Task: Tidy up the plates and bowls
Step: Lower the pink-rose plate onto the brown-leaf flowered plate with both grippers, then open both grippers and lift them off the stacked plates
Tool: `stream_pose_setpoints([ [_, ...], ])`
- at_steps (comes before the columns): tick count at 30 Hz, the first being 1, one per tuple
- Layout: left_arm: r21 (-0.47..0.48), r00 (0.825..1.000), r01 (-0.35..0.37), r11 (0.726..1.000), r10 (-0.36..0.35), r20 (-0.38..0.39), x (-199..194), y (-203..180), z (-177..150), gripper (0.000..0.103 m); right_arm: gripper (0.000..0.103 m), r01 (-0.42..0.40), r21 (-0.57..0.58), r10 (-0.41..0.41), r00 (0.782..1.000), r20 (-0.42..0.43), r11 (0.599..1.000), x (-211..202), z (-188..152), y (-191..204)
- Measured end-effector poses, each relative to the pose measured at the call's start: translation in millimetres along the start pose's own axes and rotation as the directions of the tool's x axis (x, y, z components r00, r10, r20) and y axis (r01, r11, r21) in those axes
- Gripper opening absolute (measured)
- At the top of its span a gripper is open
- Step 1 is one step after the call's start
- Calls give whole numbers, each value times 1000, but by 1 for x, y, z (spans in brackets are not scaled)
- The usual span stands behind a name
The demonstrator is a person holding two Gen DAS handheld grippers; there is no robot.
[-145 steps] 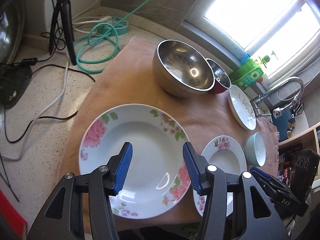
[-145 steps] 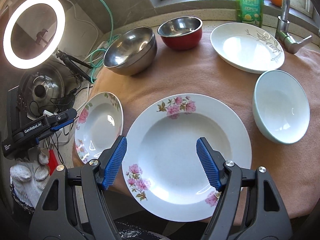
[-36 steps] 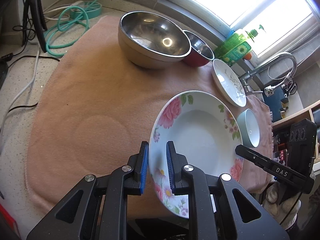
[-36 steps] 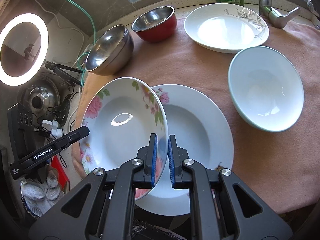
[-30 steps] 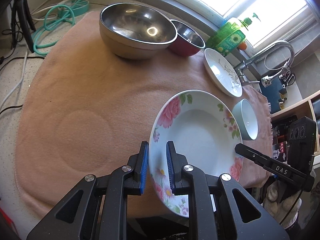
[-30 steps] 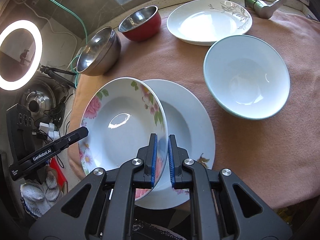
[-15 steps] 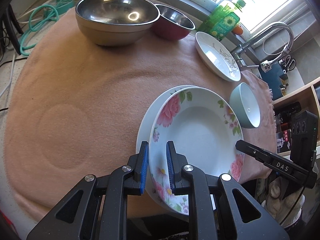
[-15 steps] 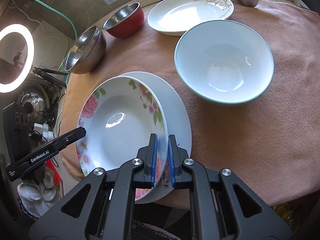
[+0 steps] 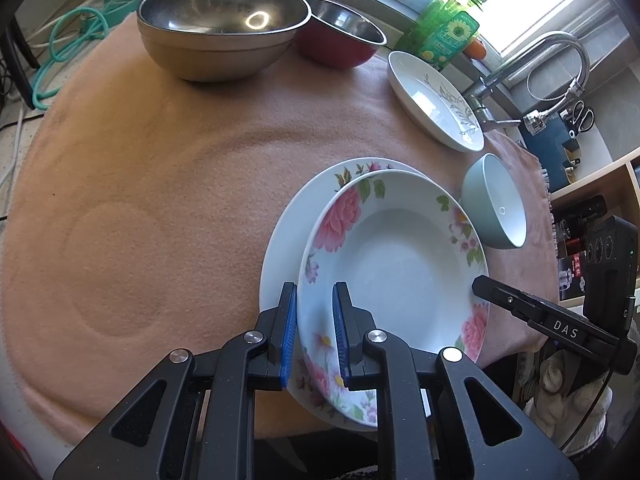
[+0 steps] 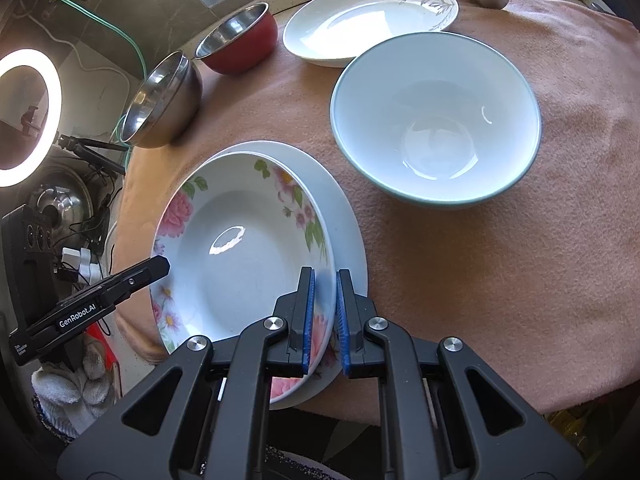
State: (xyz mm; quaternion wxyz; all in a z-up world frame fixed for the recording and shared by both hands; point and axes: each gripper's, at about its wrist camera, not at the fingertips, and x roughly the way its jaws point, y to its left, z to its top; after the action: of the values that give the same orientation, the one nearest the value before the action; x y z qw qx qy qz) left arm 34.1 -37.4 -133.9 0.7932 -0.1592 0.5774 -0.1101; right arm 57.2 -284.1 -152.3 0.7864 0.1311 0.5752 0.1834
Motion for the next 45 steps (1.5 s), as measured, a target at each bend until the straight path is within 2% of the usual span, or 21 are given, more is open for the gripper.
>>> stream_pose_setpoints([
  [13,0,1000,-10,1000,10,1,0,0,0,16,14,26,-23,-26,1000,-4,999,1,1,6],
  [19,2,1000,-11,1000,11,0,0,0,1,16,21,34,-36,-34,999,1,999,1,1,11],
  [26,7,1000,-10,1000,10,1,0,-1,1,16,21,37,-40,-37,999,4,999,2,2,10],
  [34,14,1000,-5,1000,5,0,-1,-1,1,16,24,62,-44,-61,997,37,997,-6,2,12],
  [35,14,1000,-4,1000,4,2,-2,-1,1,16,29,65,-44,-63,997,43,997,-8,2,13],
  [38,20,1000,-1,1000,0,15,-7,0,2,16,54,78,-39,-75,995,73,996,-15,0,14],
  [42,27,1000,14,1000,-15,28,-15,0,5,19,61,81,-31,-77,992,104,996,-25,-2,18],
  [45,31,999,30,999,-31,38,-22,2,8,19,73,84,-25,-80,988,133,996,-35,-4,20],
])
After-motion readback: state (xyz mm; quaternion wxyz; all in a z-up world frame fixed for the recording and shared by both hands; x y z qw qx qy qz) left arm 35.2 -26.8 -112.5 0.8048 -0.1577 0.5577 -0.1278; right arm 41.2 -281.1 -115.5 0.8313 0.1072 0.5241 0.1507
